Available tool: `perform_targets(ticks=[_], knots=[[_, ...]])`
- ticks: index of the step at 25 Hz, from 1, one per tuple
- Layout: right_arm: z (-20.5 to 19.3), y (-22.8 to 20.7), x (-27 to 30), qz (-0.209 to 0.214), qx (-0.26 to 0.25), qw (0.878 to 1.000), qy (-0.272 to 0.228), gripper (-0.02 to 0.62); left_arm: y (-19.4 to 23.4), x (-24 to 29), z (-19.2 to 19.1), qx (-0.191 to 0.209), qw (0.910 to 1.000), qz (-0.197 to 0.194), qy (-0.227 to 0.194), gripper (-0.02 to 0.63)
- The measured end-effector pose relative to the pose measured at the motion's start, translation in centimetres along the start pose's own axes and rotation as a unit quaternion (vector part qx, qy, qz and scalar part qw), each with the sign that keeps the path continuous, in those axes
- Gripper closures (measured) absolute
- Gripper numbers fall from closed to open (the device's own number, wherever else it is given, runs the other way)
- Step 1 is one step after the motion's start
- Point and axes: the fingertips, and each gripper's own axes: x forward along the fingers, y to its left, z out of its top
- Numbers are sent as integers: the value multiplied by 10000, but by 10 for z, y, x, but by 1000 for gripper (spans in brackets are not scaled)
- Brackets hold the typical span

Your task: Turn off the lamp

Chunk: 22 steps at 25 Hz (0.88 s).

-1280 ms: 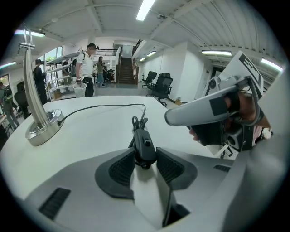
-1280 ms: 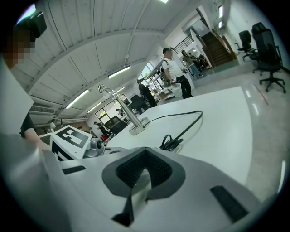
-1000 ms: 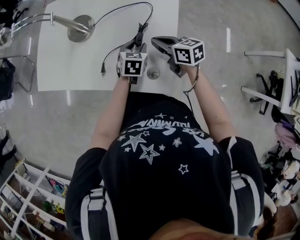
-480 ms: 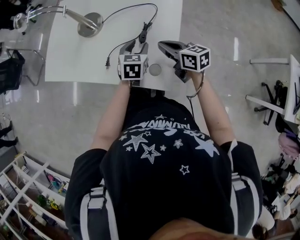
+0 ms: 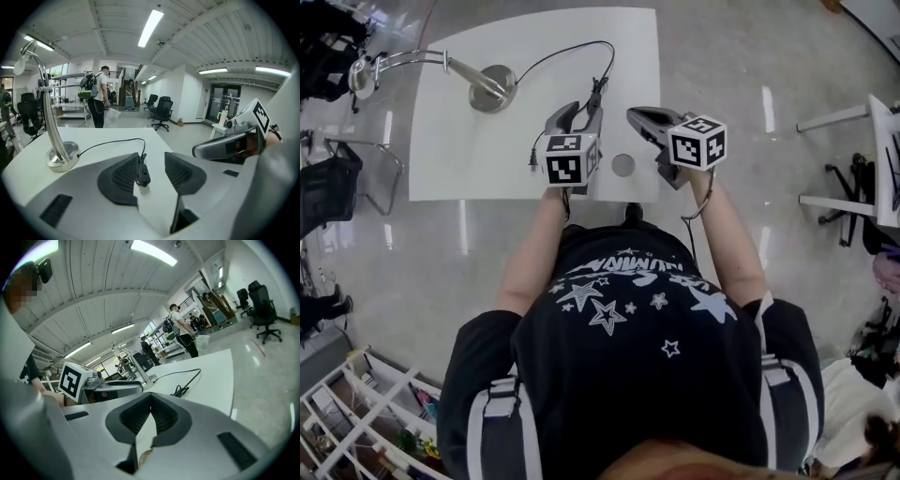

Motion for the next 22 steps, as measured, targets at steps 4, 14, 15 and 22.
perform_targets(ticks=[4, 14, 15, 22], knots=[[2, 16, 9, -189, 90, 9996, -197, 589, 13, -18, 7, 83, 9997, -194, -121, 416], [1, 89, 55, -363, -54, 9985, -404, 589, 81, -87, 8, 73, 9991, -96, -415, 566], [1, 97, 59, -371, -80, 9984, -413, 589, 88, -95, 9, 57, 9989, -81, -460, 578], [-16, 144, 81, -590, -80, 9968, -541, 589, 117, -136, -5, 27, 9980, -338, -528, 595]])
